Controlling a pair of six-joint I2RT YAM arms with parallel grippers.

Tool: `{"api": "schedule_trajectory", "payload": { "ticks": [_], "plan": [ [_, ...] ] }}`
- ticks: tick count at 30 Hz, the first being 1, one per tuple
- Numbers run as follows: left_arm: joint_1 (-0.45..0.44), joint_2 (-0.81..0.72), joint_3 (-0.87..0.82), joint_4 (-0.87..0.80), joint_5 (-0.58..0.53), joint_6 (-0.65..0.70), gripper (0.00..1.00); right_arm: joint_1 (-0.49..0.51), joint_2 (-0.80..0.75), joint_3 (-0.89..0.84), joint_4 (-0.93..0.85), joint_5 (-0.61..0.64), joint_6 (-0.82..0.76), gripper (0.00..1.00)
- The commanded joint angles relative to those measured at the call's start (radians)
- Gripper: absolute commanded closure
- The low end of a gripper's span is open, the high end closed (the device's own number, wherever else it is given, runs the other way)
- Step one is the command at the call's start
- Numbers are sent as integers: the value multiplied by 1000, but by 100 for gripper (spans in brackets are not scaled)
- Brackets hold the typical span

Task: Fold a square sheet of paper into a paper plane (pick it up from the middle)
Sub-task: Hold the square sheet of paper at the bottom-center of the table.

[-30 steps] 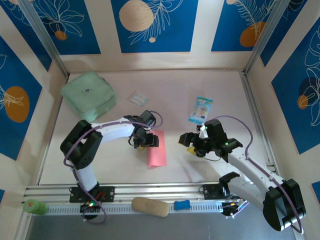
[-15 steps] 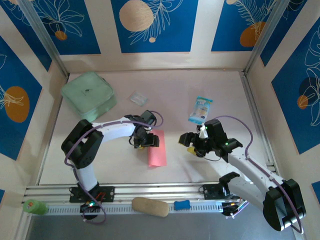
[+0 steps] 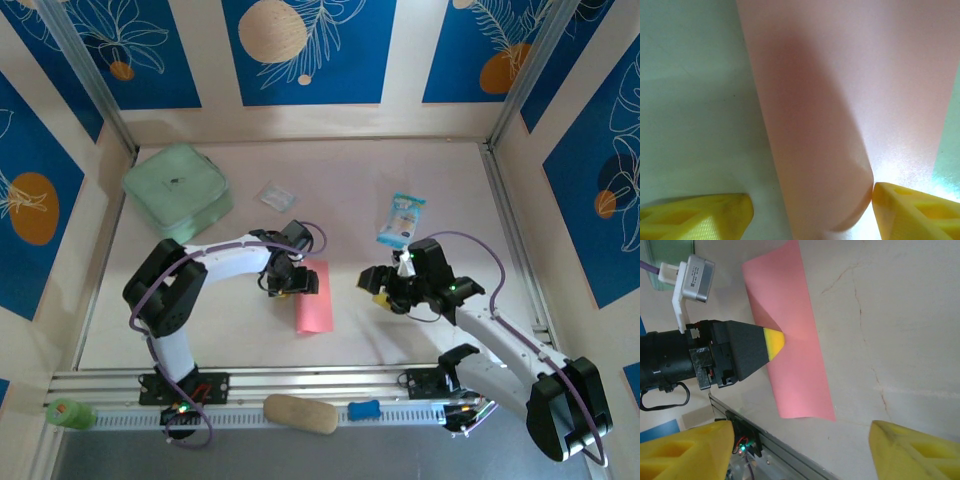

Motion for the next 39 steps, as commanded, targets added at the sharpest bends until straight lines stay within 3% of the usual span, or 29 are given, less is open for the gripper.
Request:
{"api": "schedule_trajectory", "payload": {
  "ticks": [1,7,16,39],
  "plan": [
    [-4,98,-44,41,-84,14,27,16,27,8,18,-3,8,34],
    [-7,104,-43,41,-88,10,27,34,77,7,76,2,28,52],
    [-8,101,-51,45,-94,3,28,96,177,19,168,33,66,68],
    [-8,90,-70,56,-115,-2,33,107,156,17,106,119,95,69]
  ]
}}
